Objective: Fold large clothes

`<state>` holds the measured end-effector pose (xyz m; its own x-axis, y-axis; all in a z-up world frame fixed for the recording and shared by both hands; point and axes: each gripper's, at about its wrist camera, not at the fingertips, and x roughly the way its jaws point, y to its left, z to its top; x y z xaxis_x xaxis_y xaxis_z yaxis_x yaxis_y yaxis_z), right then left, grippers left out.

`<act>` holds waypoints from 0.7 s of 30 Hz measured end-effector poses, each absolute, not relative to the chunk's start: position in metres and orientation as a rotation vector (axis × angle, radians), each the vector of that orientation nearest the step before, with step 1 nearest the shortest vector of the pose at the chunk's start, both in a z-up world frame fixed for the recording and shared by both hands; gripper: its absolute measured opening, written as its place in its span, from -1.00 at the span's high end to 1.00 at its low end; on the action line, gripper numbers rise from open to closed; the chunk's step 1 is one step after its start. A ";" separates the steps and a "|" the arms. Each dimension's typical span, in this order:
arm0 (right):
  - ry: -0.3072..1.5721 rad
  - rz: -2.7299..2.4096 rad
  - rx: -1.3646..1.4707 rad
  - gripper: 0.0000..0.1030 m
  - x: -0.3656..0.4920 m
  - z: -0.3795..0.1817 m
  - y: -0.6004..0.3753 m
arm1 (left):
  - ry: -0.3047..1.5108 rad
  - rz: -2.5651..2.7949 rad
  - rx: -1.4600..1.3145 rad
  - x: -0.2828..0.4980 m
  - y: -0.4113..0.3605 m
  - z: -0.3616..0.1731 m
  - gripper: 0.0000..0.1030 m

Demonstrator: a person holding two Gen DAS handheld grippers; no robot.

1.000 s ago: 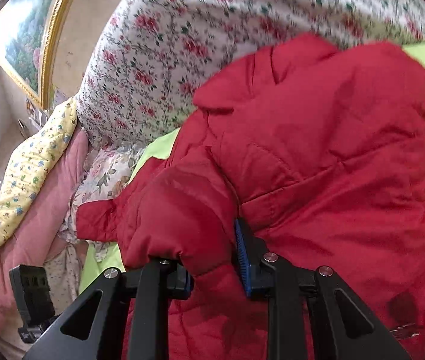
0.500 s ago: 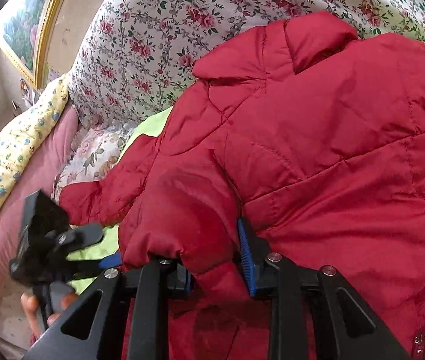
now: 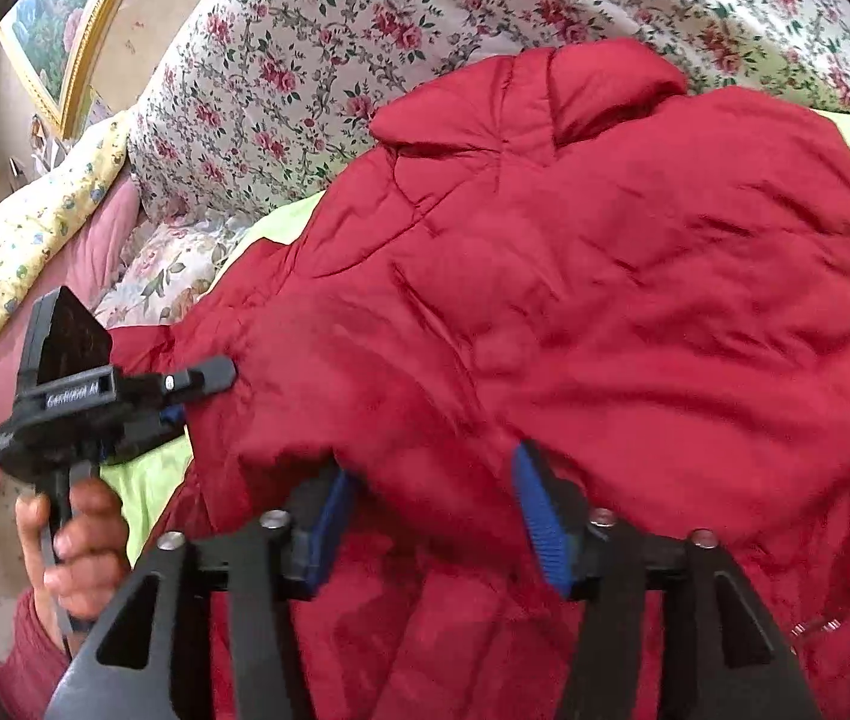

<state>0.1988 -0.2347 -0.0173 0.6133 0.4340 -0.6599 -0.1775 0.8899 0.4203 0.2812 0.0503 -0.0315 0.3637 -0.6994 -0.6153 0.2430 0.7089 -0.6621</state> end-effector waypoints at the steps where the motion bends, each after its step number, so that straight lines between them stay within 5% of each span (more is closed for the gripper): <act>1: 0.840 0.359 0.336 -0.11 0.197 -0.016 -0.239 | 1.013 -0.602 -0.436 0.283 0.048 -0.024 0.73; 15: 0.784 0.081 0.212 -0.15 0.233 0.011 -0.314 | 0.817 -0.251 0.215 0.309 -0.002 -0.026 0.72; 17: 0.818 0.064 0.194 -0.15 0.242 0.001 -0.316 | 0.810 -0.220 0.244 0.306 -0.004 -0.030 0.62; 19: 0.866 0.047 0.188 -0.16 0.251 -0.015 -0.318 | 0.805 -0.182 0.238 0.302 0.000 -0.025 0.31; 21: 0.881 0.030 0.182 -0.18 0.254 -0.027 -0.318 | 0.781 -0.170 0.182 0.290 0.007 -0.013 0.28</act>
